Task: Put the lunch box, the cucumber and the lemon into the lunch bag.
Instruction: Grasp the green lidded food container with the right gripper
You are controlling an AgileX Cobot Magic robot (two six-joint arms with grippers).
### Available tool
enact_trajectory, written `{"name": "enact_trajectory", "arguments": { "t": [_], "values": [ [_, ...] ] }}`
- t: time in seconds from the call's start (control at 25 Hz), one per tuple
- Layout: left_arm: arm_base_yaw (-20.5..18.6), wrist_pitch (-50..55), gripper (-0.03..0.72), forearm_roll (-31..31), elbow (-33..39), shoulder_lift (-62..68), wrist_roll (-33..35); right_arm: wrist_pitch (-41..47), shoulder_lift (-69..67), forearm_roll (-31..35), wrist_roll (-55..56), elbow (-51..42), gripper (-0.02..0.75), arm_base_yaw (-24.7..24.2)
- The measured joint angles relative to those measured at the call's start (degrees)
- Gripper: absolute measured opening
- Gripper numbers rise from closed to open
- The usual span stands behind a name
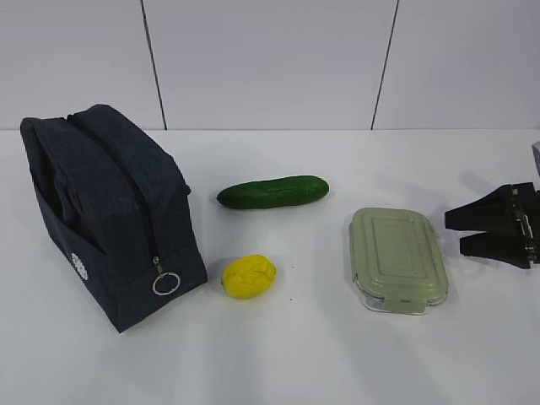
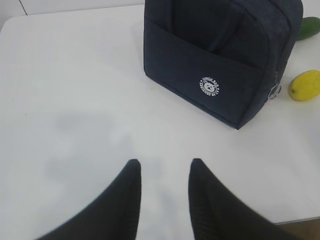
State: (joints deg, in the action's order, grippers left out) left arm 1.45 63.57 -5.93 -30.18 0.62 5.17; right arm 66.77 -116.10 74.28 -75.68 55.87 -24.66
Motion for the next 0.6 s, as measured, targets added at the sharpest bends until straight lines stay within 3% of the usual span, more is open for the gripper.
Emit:
{"name": "enact_trajectory", "arguments": {
  "t": [0.6],
  "values": [
    [0.00,0.00,0.237,0.00,0.00,0.00,0.00,-0.01,-3.15,-2.34,3.90,2.18,0.585,0.82]
  ]
}}
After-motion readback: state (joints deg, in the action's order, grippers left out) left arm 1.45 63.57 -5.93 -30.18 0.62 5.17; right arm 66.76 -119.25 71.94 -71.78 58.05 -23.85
